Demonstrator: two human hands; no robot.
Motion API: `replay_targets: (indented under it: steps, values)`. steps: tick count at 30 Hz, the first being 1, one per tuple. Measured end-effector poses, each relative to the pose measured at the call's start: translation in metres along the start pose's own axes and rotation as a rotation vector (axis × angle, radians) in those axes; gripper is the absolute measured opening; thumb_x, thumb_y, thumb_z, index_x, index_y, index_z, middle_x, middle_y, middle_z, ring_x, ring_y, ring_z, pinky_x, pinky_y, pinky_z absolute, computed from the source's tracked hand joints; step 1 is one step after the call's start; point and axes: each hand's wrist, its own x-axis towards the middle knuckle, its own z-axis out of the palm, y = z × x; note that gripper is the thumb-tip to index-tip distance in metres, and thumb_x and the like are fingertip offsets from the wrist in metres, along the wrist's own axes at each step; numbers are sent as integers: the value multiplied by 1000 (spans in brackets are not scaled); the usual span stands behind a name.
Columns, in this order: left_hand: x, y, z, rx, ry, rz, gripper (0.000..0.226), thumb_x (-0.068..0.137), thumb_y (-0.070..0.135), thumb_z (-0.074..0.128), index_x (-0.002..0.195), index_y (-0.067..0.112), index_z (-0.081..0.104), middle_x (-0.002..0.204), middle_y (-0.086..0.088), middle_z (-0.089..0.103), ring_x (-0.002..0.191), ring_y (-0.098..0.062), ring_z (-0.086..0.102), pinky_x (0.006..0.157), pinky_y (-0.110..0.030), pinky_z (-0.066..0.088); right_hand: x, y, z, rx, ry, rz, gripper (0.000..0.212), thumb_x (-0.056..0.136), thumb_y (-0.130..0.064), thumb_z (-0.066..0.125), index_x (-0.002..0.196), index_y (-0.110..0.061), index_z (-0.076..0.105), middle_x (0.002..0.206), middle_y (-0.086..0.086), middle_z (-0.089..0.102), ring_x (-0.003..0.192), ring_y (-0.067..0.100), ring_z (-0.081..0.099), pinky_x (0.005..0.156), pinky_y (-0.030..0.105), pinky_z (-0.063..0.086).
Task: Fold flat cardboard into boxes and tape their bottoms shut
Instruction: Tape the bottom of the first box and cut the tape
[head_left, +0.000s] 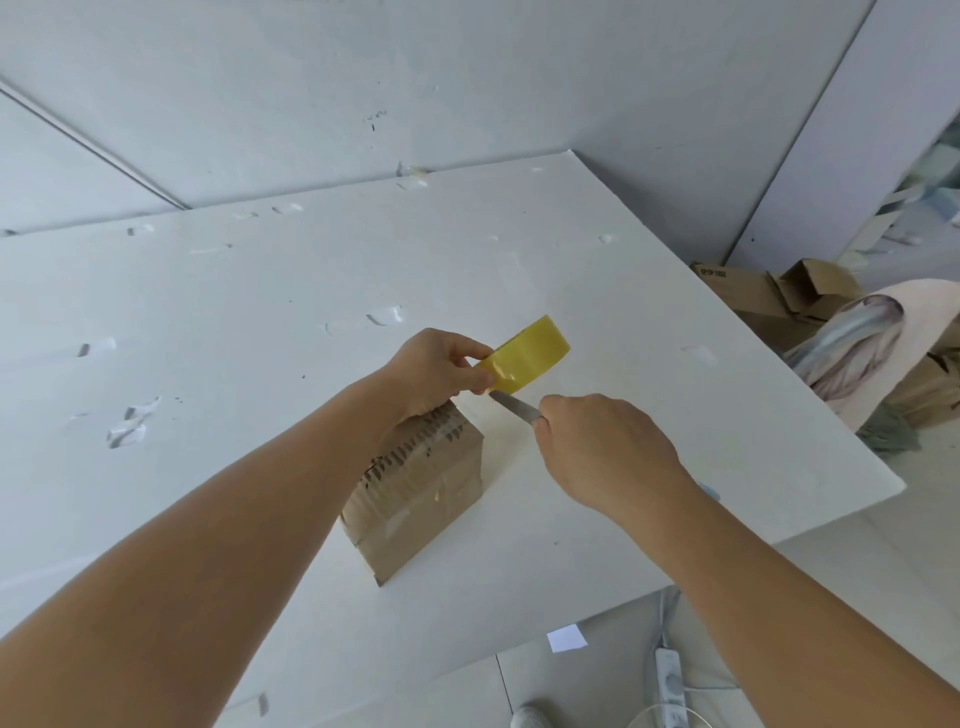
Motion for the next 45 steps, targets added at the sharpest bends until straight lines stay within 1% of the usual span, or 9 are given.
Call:
replay_targets:
  steps: [10,14,19,23,25,28,32,38,45]
  values:
    - [1,-4,1,-50,28,37,23,80,14,75,102,21,74,60,9,64,55,-3,49,59,-15,40,18,-28,-10,-85,-96,88,14,89,-7,42,85,-20,46,69,-3,40,72,22,48,60,31,36]
    - [-4,1,3,-181,27,103,19,80,12,74,93,27,75,67,3,67,64,-7,52,60,-13,44,21,-27,26,-116,-328,30,18,90,-10,45,104,-15,56,100,3,60,85,22,55,67,30,39]
    - [-4,2,1,-199,29,67,17,81,15,74,88,31,74,72,-1,70,65,-10,52,62,-14,47,33,-2,72,-26,-239,106,17,95,-18,41,106,-19,55,97,1,60,77,22,48,65,29,37]
    - [-4,3,1,-223,11,43,19,78,15,78,87,31,74,70,-1,67,63,-9,53,64,-17,48,30,11,91,31,-175,102,30,99,-33,35,119,-19,52,105,4,53,94,24,47,72,32,42]
    - [-3,3,1,-203,8,18,22,75,15,80,87,33,74,67,2,64,60,-7,54,66,-17,48,32,10,86,293,-79,168,37,96,-41,38,116,-17,58,109,4,59,102,25,49,81,36,44]
    - [-2,4,2,-168,19,-3,23,74,16,80,85,35,73,64,4,63,61,-4,56,68,-16,48,36,-10,65,1140,-104,366,47,77,-56,48,88,-14,67,93,4,68,94,23,61,82,38,49]
    - [-2,5,3,-160,14,-27,21,75,18,80,88,33,74,68,1,68,65,-6,62,69,-16,48,38,-36,58,1627,-181,477,36,68,-51,67,72,-15,69,80,8,68,79,25,65,74,41,52]
    - [-2,6,6,-120,34,-60,21,74,21,80,93,28,75,86,-11,73,69,-10,63,72,-25,50,41,-54,64,1740,10,635,22,85,-21,66,65,-11,64,62,6,67,57,21,64,50,27,51]
    - [1,8,5,-333,245,-49,17,76,21,79,90,30,73,64,11,68,55,0,54,58,-9,42,39,-57,64,1712,63,675,15,86,-18,64,78,-6,61,65,5,65,58,20,65,52,27,51]
